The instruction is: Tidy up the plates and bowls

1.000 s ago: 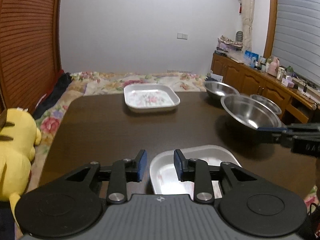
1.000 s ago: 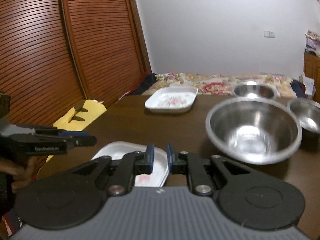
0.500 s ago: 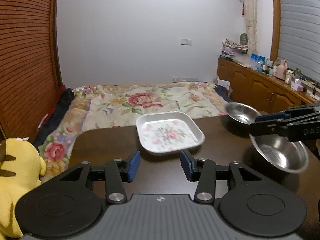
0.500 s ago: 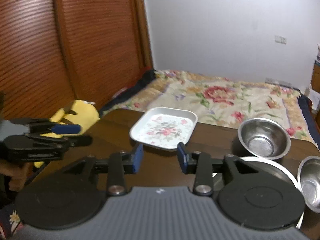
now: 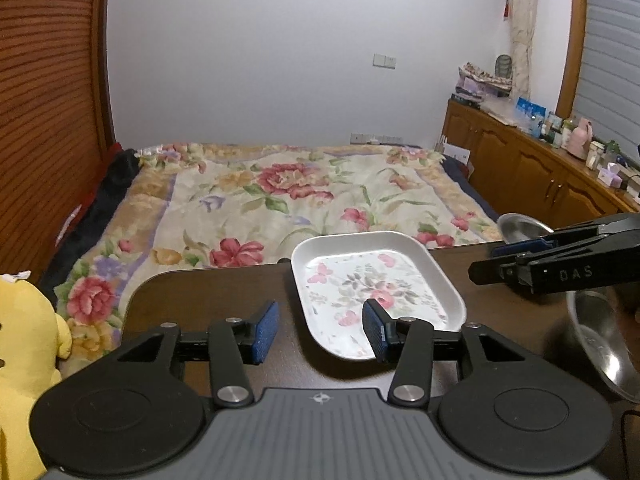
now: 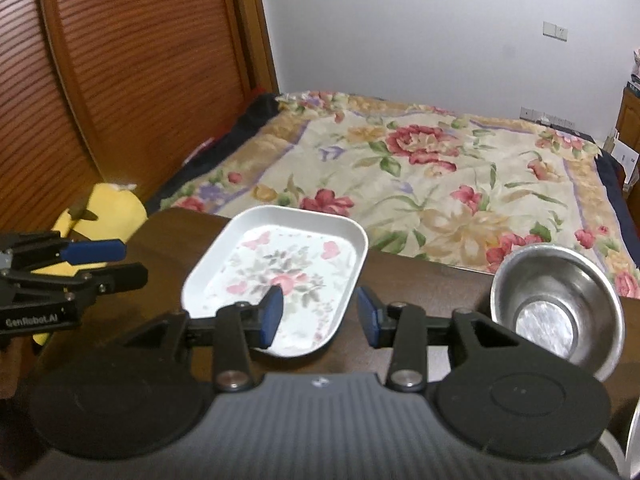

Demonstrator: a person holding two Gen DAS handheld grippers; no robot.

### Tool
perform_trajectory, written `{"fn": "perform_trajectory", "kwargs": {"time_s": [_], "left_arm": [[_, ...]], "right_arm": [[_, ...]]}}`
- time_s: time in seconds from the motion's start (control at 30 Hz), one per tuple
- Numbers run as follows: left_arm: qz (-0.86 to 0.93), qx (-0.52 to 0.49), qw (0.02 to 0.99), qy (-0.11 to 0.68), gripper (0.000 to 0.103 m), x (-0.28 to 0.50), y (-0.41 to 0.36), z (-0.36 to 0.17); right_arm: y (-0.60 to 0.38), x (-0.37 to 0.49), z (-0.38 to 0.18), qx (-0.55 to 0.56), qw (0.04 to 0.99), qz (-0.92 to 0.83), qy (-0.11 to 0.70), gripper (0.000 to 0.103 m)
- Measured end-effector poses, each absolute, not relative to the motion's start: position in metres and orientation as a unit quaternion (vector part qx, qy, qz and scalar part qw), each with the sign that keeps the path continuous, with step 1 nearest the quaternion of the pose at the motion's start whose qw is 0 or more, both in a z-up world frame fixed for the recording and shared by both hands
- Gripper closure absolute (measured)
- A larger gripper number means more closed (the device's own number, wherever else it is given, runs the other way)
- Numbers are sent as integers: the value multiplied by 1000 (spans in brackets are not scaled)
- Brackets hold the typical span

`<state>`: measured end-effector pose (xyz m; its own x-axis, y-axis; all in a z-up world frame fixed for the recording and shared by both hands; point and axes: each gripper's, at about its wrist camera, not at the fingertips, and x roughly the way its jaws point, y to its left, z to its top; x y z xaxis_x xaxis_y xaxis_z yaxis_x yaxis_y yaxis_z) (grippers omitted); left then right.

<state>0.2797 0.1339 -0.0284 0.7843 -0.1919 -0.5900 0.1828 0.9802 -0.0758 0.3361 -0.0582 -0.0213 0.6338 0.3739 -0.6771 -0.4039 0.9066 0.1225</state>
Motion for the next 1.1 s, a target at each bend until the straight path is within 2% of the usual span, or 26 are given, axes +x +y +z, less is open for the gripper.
{"fn": "perform_trajectory", "kwargs": {"time_s": [0.17, 0.4, 0.7, 0.83, 1.1], "left_arm": [[-101, -17, 938, 330, 54, 302, 137, -44], [-103, -32, 930, 352, 64, 318, 138, -62], [-104, -34, 924, 367, 78, 331, 137, -72], [-104, -33, 924, 367, 79, 332, 137, -74], [-110, -33, 922, 369, 90, 334, 133, -78]], "right_arm": [[-58, 352, -32, -25, 893, 215, 394, 63], [-58, 375, -46, -27, 878, 216, 426, 76], [-53, 387, -53, -26, 864, 233, 446, 81], [-52, 387, -54, -31, 861, 238, 448, 83], [-52, 390, -56, -33, 856, 239, 457, 86]]}}
